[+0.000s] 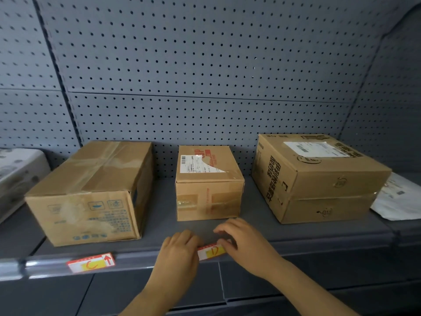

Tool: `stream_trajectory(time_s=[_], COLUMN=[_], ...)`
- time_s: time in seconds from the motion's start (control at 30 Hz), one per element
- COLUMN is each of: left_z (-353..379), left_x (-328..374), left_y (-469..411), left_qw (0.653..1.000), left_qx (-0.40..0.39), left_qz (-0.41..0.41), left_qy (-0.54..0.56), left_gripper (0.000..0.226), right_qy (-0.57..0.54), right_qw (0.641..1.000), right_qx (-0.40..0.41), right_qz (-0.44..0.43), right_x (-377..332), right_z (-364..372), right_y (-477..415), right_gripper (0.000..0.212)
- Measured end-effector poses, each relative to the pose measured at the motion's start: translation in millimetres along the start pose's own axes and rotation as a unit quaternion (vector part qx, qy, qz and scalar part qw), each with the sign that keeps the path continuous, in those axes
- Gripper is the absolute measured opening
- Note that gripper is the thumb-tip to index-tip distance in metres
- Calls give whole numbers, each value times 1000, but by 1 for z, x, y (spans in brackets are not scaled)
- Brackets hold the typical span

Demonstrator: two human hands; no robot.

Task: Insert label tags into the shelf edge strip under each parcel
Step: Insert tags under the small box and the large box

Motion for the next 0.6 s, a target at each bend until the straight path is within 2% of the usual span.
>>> stream_trajectory(time_s=[0.13,0.43,0.6], left_z=[-6,18,35], left_x=[22,133,205], left_y=[-29,-69,-82], left_qw=[998,980,966], left_qx=[41,25,19], left_qz=[23,162,207], left_qy=[30,110,152], left_gripper=[13,15,14], right_qy=[20,73,93], right_qw=[999,988,976], right_qx=[40,110,137], right_qz=[10,82,144], right_x=[8,62,103], right_z=[-28,-115,-173], right_y=[4,54,99], right_gripper=[19,16,16])
Point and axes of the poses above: each hand's wrist, its own y-axis away from the middle knuckle, its own z-axis out of the palm, x = y × z, the point moved 7 cm from there along -y, towards the middle knuckle, and after that the axes turned 12 degrees about x, right-handed, at the moved point
